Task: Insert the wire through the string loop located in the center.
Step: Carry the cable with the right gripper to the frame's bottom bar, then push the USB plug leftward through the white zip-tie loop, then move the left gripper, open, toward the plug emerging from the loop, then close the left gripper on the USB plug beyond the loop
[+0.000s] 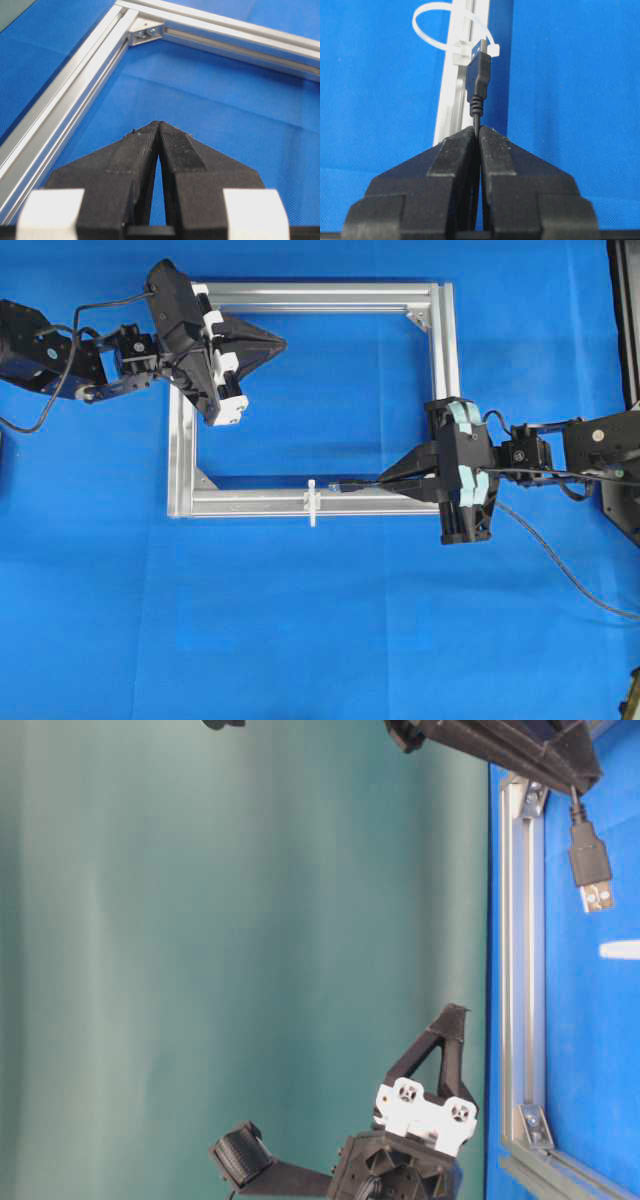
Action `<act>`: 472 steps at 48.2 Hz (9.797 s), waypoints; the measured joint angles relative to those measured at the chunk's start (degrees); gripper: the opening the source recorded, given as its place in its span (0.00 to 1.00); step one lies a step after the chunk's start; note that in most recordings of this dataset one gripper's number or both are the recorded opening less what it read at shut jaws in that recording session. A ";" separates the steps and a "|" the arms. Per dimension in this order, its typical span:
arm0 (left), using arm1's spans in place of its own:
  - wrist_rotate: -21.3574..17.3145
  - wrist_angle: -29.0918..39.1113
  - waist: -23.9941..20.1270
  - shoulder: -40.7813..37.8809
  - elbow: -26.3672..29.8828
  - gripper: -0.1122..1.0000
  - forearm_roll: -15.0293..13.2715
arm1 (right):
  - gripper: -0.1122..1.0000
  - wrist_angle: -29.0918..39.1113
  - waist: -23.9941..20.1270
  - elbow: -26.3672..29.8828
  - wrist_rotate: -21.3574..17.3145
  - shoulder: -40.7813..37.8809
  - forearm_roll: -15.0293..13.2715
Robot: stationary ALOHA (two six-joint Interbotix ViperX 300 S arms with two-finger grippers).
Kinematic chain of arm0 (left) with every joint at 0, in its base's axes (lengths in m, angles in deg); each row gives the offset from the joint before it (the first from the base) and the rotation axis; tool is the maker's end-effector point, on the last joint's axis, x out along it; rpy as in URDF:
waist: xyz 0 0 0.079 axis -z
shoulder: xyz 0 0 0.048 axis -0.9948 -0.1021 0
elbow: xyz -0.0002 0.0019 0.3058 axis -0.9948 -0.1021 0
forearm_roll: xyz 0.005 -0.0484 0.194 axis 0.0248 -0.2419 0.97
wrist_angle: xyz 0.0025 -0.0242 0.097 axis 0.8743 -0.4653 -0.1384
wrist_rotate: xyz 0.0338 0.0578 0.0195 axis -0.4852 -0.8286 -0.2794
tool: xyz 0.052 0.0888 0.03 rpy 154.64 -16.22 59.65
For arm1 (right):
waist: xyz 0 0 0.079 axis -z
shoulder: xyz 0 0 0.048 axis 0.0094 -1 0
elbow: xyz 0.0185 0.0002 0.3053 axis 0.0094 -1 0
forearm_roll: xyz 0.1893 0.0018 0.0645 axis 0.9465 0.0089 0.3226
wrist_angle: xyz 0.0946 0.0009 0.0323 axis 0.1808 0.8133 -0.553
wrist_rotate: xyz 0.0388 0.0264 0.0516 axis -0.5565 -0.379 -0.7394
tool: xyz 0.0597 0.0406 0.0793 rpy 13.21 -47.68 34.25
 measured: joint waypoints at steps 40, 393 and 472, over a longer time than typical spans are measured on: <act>0.00 0.00 0.00 -0.09 0.00 0.10 0.00 | 0.08 0.00 0.00 0.00 0.00 -0.09 0.00; 8.61 7.29 23.20 -2.99 1.14 0.92 0.97 | 0.08 -3.43 -0.09 14.41 0.18 -16.26 0.00; 8.53 10.63 21.53 -3.08 1.76 0.18 0.70 | 0.39 -3.43 0.00 14.41 0.18 -16.26 -0.09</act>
